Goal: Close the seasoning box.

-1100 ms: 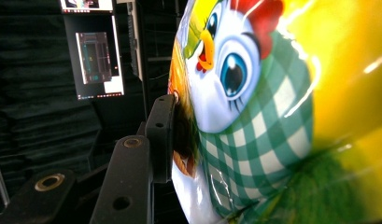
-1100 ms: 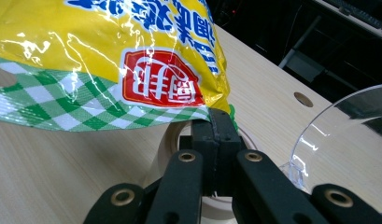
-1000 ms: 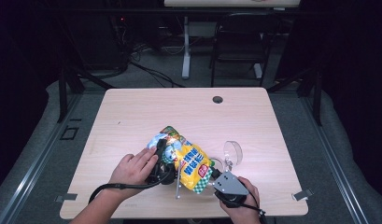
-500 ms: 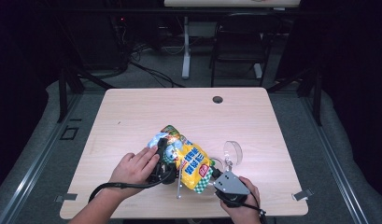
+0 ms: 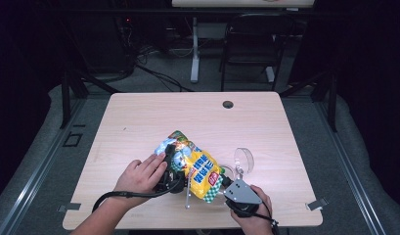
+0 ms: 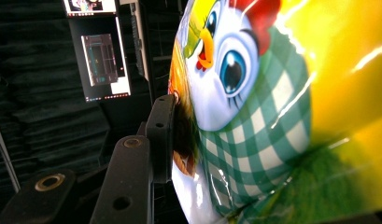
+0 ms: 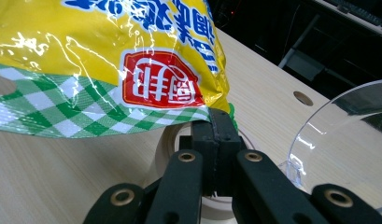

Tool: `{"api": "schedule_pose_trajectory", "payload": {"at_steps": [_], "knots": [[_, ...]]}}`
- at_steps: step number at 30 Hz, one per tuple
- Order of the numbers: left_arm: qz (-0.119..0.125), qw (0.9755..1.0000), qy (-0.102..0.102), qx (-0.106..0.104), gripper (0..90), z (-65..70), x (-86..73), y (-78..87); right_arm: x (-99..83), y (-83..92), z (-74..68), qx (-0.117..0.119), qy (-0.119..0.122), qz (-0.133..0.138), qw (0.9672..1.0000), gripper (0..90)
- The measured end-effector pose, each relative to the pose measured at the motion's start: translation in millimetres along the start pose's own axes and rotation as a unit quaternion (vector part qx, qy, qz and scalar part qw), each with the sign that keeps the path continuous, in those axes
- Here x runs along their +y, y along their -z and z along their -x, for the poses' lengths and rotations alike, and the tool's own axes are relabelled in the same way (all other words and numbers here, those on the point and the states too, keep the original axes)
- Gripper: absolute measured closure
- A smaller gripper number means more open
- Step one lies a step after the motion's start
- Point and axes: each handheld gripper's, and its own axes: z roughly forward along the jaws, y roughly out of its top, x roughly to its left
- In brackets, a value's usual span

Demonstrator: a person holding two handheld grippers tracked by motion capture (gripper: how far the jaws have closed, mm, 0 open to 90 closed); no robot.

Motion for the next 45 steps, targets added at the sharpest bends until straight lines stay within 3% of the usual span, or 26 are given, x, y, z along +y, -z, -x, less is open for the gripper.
{"api": "schedule_pose_trajectory", "payload": {"at_steps": [1,16,19,30,33,34,36,45], "knots": [[-0.007,0.9999,-0.003,-0.009,61.5,-1.5,0.7,1.2,-0.1,-0.1,0.2,0.001,-0.001,0.0,1.0,90.0],[-0.01,0.9999,-0.012,-0.005,61.6,-3.7,2.1,2.4,-0.3,-0.9,0.9,0.001,-0.007,0.003,1.0,90.0],[-0.008,0.9997,-0.022,0.012,61.6,-5.1,2.7,3.8,-0.4,-0.8,0.9,0.001,-0.007,0.003,1.0,90.0],[-0.01,0.9998,-0.019,0.002,61.6,-5.4,2.0,4.3,-0.1,-1.4,0.5,0.001,-0.009,0.005,0.9999,90.0],[-0.01,0.9997,-0.022,0.005,61.6,-6.2,1.8,4.5,-0.1,-1.6,0.3,0.002,-0.009,0.006,0.9999,90.0],[-0.008,0.9995,-0.027,0.015,61.6,-7.0,2.0,4.9,0.0,-1.6,0.4,0.002,-0.008,0.005,1.0,90.0],[-0.01,0.9996,-0.024,0.007,61.6,-6.6,2.0,4.8,0.1,-1.8,0.2,0.001,-0.009,0.006,0.9999,90.0],[-0.012,0.9993,-0.034,0.012,61.6,-9.4,2.3,6.6,0.7,-1.3,0.4,0.004,-0.014,0.007,0.9999,90.0]]}}
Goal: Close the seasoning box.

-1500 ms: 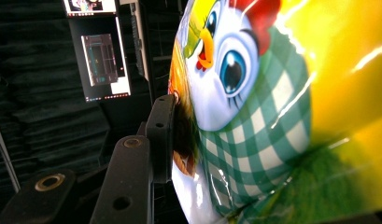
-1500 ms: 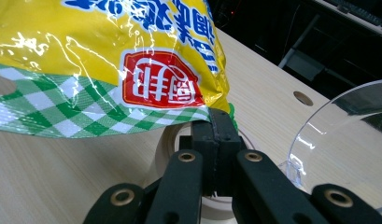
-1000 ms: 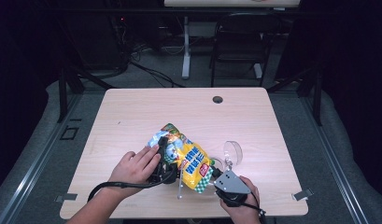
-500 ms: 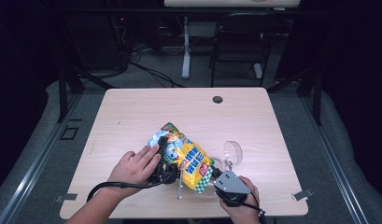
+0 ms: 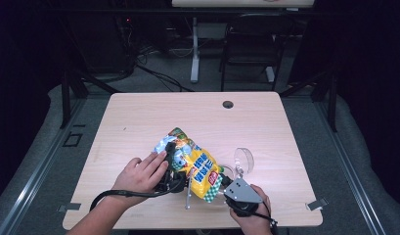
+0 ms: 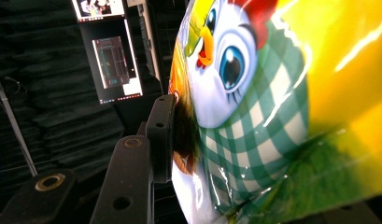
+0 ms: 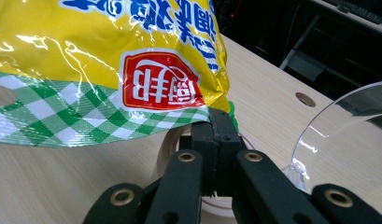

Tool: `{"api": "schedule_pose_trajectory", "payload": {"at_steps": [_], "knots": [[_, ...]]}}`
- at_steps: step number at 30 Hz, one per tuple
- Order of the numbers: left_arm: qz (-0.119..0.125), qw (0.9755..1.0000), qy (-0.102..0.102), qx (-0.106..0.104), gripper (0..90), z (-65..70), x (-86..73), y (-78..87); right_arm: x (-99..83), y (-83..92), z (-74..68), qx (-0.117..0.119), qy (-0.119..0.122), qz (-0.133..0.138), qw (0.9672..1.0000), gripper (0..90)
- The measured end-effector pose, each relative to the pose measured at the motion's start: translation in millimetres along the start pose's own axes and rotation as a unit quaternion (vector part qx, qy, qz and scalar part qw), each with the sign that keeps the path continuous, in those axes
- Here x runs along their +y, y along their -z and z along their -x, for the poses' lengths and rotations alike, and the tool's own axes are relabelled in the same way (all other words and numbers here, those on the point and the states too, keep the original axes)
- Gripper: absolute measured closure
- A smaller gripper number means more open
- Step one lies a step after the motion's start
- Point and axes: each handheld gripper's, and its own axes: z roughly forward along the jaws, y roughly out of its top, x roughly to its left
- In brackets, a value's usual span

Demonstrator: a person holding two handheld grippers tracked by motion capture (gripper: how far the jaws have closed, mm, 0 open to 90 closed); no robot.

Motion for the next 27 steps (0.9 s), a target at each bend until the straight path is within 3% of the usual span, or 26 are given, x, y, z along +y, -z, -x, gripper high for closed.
{"api": "schedule_pose_trajectory", "payload": {"at_steps": [11,27], "knots": [[0.0,0.9999,-0.011,0.001,61.6,-3.1,-0.2,1.8,0.6,1.1,-0.8,-0.005,-0.003,-0.002,1.0,90.0],[-0.004,0.9997,-0.024,0.001,62.8,-2.8,-0.5,2.0,-2.0,-5.2,-3.6,0.014,-0.011,-0.006,0.9998,90.0]]}}
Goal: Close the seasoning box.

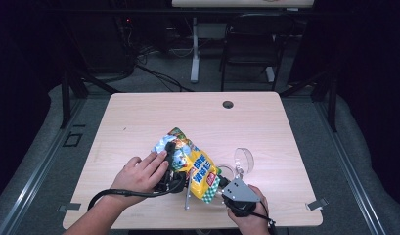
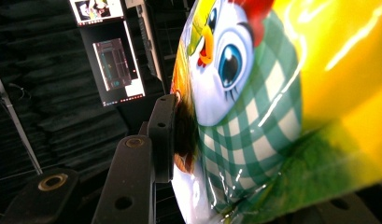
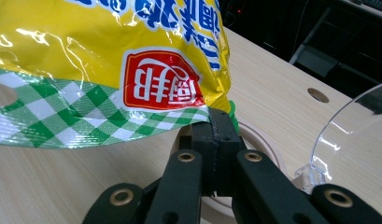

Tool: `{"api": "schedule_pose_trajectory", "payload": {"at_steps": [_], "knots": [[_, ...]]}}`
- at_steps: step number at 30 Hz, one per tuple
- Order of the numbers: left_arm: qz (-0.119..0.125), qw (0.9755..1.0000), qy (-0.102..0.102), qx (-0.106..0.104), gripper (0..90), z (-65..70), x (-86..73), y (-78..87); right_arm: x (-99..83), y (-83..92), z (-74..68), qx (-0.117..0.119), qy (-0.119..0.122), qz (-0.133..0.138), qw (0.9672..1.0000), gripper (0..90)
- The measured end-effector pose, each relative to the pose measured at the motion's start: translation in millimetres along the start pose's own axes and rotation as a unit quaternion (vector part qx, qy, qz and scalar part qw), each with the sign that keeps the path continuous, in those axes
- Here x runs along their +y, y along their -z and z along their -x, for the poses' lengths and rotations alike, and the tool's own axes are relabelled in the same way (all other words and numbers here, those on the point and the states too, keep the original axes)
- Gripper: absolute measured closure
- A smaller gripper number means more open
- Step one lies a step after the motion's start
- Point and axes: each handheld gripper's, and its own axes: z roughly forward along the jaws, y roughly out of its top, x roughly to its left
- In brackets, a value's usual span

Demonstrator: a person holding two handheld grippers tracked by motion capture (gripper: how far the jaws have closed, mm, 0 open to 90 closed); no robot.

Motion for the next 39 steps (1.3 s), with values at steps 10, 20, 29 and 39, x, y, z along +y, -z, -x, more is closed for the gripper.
{"api": "schedule_pose_trajectory", "payload": {"at_steps": [10,20,29,39], "knots": [[0.001,1.0,-0.002,0.003,63.1,-1.3,1.0,1.4,-1.5,-2.1,0.6,0.0,-0.002,-0.003,1.0,90.0],[0.004,1.0,-0.008,0.004,63.2,-0.8,2.7,1.0,-3.4,-4.5,1.1,0.003,-0.004,-0.008,1.0,90.0],[0.002,0.9999,-0.01,0.003,63.2,-0.2,3.3,0.5,-4.2,-5.9,0.6,0.004,-0.005,-0.01,0.9999,90.0],[0.005,0.9998,-0.017,0.008,63.3,-0.2,4.8,1.8,-6.3,-8.8,1.4,0.004,-0.009,-0.014,0.9999,90.0]]}}
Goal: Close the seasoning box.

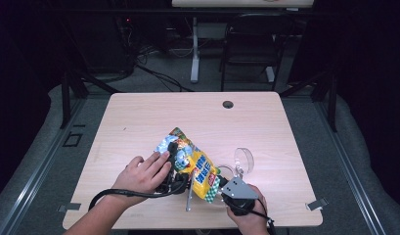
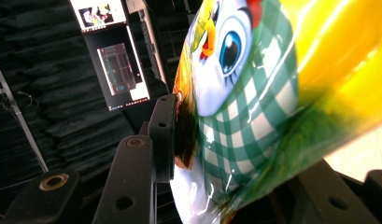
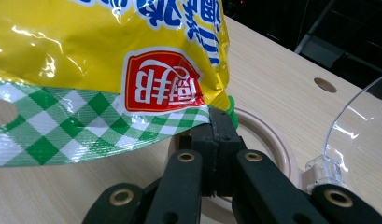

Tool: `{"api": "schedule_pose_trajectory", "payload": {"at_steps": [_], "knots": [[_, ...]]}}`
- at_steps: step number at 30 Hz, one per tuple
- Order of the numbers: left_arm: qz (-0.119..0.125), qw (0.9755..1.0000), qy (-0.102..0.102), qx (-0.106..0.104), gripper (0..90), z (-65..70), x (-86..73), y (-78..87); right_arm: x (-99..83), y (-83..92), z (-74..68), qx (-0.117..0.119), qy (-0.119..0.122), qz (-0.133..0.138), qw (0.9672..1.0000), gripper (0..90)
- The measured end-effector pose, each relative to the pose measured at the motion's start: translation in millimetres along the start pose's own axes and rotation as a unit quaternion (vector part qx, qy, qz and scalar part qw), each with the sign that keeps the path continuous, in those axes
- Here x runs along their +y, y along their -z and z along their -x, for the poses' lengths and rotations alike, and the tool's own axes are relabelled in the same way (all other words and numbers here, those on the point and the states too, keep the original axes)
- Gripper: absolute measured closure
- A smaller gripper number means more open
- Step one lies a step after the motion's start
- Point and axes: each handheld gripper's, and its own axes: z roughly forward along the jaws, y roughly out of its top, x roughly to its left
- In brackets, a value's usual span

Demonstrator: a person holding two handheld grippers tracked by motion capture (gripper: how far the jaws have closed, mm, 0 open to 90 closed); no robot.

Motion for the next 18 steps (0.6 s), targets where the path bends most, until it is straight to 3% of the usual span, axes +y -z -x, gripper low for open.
{"api": "schedule_pose_trajectory", "payload": {"at_steps": [18], "knots": [[0.003,0.9999,-0.009,0.008,63.3,-1.5,2.2,1.9,-1.4,-1.1,0.8,0.0,-0.007,-0.001,1.0,90.0]]}}
